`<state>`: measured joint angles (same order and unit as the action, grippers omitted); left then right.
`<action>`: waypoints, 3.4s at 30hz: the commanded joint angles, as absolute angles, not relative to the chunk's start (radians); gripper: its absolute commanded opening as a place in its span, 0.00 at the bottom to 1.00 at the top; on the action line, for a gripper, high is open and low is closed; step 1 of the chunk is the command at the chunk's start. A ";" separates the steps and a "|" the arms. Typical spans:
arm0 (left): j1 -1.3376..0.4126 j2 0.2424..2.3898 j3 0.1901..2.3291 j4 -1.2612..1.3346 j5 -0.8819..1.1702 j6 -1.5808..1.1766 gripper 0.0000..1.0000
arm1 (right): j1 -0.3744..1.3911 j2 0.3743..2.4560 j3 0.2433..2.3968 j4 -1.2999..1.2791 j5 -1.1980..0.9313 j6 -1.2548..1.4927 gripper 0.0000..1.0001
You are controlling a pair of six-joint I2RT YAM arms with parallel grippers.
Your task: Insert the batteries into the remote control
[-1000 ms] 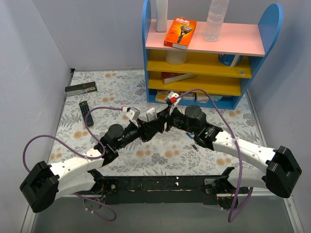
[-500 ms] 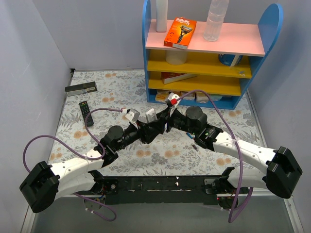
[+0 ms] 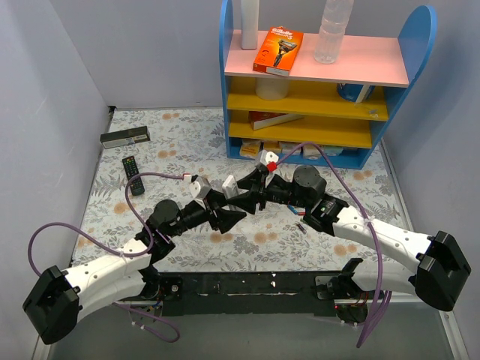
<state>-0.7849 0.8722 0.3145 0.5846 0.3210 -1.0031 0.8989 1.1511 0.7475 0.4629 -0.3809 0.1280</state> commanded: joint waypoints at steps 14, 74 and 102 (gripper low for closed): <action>-0.701 0.911 0.376 0.569 0.669 -0.919 0.60 | 0.896 1.140 0.819 0.403 -0.650 0.003 0.01; -0.701 0.913 0.351 0.578 0.362 -0.868 0.00 | 0.913 1.177 1.043 0.061 -0.063 0.684 0.62; -0.699 0.925 0.391 0.554 0.356 -0.838 0.00 | 0.919 1.246 1.089 0.077 -0.189 0.655 0.49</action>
<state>-0.7033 0.9279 0.3389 0.5476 0.3618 -0.8703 0.9104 1.2324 1.0363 0.0368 -0.1631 0.6750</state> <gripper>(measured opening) 0.477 0.491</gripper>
